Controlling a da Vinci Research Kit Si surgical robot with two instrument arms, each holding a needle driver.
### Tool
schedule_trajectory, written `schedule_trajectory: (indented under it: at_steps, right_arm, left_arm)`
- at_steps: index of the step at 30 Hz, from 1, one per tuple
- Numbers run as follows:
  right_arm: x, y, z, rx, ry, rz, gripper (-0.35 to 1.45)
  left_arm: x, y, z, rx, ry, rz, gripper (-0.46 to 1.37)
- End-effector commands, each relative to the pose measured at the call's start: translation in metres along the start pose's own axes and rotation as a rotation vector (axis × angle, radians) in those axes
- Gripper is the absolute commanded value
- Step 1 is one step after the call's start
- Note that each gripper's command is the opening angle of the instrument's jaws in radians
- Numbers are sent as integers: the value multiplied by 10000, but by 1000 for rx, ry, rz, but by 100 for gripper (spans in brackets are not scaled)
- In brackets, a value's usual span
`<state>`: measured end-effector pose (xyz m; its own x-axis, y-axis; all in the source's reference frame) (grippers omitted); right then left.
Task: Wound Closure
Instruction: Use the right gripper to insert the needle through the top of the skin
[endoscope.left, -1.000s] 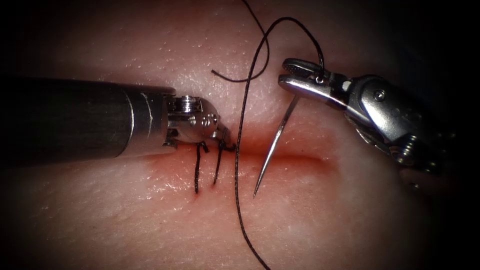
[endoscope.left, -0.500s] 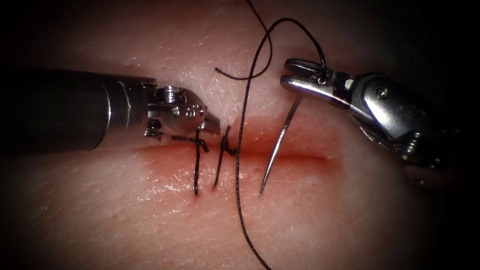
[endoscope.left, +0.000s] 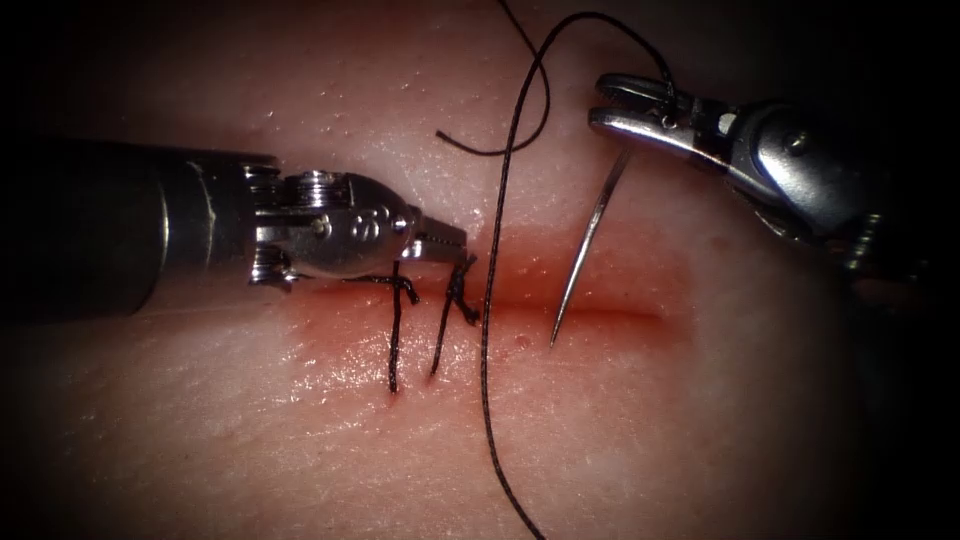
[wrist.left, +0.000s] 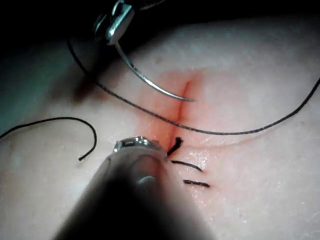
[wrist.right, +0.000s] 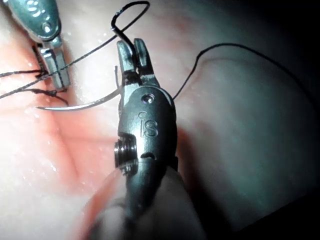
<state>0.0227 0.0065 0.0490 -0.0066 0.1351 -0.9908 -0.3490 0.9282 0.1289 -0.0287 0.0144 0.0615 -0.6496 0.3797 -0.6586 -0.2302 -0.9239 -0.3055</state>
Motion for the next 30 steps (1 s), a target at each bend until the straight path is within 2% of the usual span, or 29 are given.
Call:
schedule_trajectory:
  at_steps: [1,10,15,21,30]
  right_arm:
    - [2,1,0,-2,4,-5,-35]
    - [11,1,-1,25,16,-29,-35]
    - [9,2,-1,34,12,-64,-35]
    - [7,3,0,48,11,-128,-35]
    - [3,-7,0,73,35,-200,-35]
  left_arm:
    - [0,2,2,-19,27,0,-35]
    - [-3,26,26,-77,76,11,-35]
    - [-11,36,29,-87,80,16,-35]
    - [-19,55,35,-138,101,3,-35]
    - [-31,73,50,-149,110,-3,-35]
